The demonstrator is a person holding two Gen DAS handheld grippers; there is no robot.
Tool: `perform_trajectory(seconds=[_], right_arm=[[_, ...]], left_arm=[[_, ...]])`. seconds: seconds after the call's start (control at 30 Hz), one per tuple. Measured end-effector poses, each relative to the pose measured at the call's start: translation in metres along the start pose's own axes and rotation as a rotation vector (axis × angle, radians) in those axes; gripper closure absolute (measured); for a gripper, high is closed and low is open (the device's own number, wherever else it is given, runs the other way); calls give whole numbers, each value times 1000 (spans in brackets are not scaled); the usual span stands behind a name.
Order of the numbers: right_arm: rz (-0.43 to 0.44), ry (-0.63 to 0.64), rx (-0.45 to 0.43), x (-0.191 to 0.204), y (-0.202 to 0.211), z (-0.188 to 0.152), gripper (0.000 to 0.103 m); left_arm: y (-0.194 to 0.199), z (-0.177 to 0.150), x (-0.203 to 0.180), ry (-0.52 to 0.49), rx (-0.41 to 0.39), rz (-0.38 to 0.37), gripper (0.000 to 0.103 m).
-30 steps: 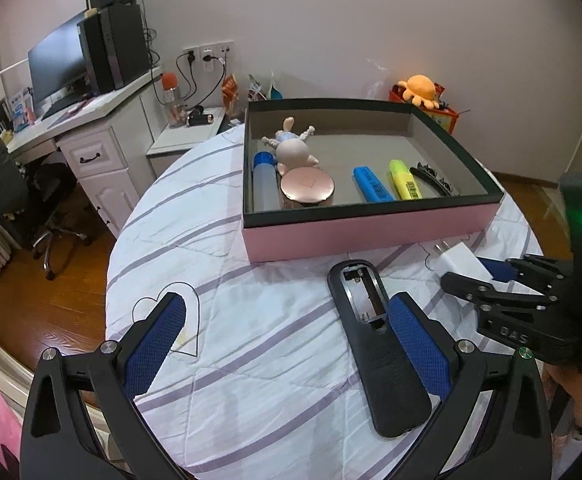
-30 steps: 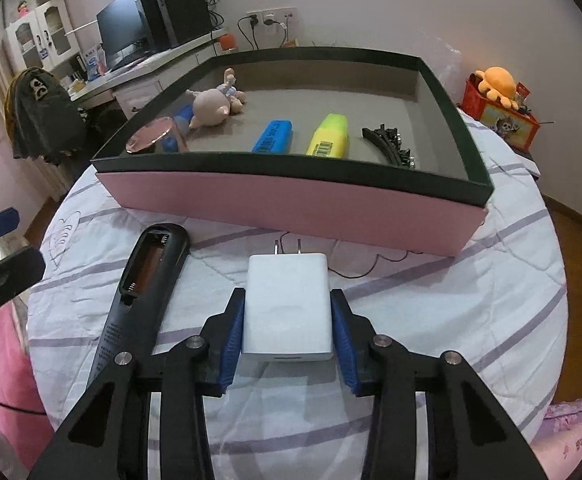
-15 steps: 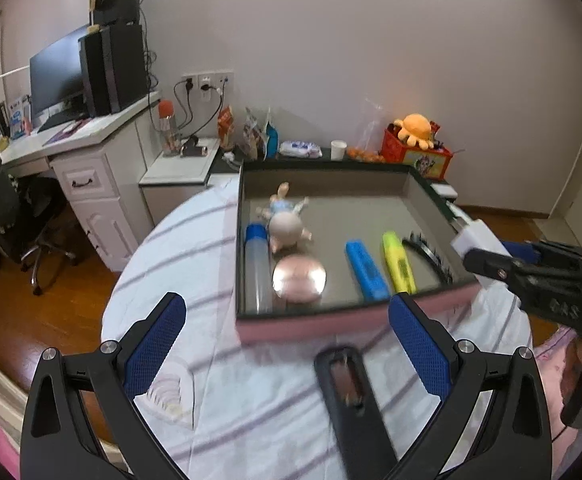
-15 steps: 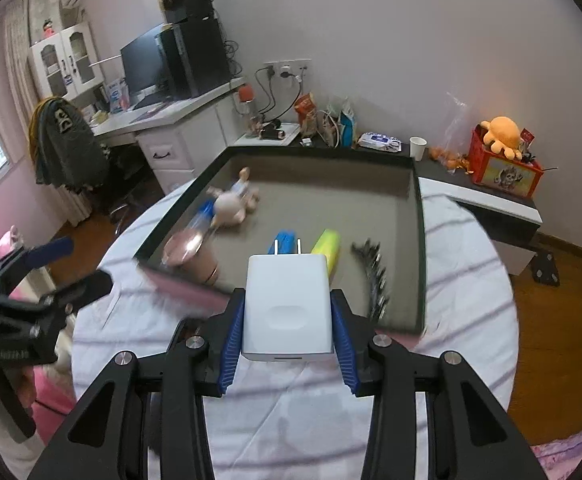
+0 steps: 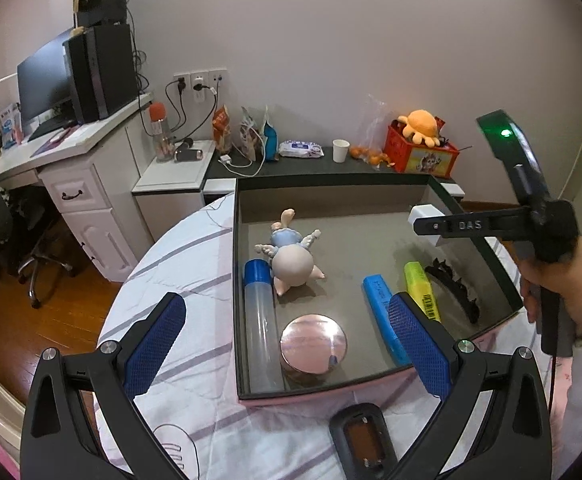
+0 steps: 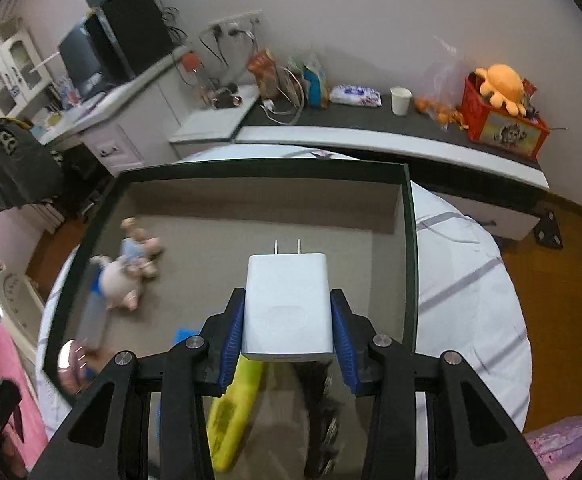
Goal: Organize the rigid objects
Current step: 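Carry the white charger into the box and open the right gripper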
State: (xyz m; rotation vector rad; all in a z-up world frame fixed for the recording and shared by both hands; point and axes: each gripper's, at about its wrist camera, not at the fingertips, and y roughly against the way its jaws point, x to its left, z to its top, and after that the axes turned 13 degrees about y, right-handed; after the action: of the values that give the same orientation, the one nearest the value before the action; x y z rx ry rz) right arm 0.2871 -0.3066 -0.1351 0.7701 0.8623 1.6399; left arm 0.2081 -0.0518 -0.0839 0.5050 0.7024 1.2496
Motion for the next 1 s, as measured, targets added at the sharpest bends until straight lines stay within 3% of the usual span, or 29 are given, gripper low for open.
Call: perform_trajectory(seconds=[0.2,0.57,0.67,0.77,0.87,1.0], right_arm=[[-59,-11,53,-7,-19,12,61],[-322,94,190,13,-48,27,61],[-315,81,175,8,-44,29,59],[-363,78,135,8,-33,29,53],[-328,68,88,8,-21,26,46],[-282,56,37,15,2,17,43]], left_arm=[[-9,1,5,0,16,2,1],[-8,-4,6,-20,35,3,1],[-6,-6,5,-27,39,-3,1],[-5,-7,6,-31,40,1,1],[-3,-7,8,-21,42,4,1],[5,-7,19,10,38,6,1]])
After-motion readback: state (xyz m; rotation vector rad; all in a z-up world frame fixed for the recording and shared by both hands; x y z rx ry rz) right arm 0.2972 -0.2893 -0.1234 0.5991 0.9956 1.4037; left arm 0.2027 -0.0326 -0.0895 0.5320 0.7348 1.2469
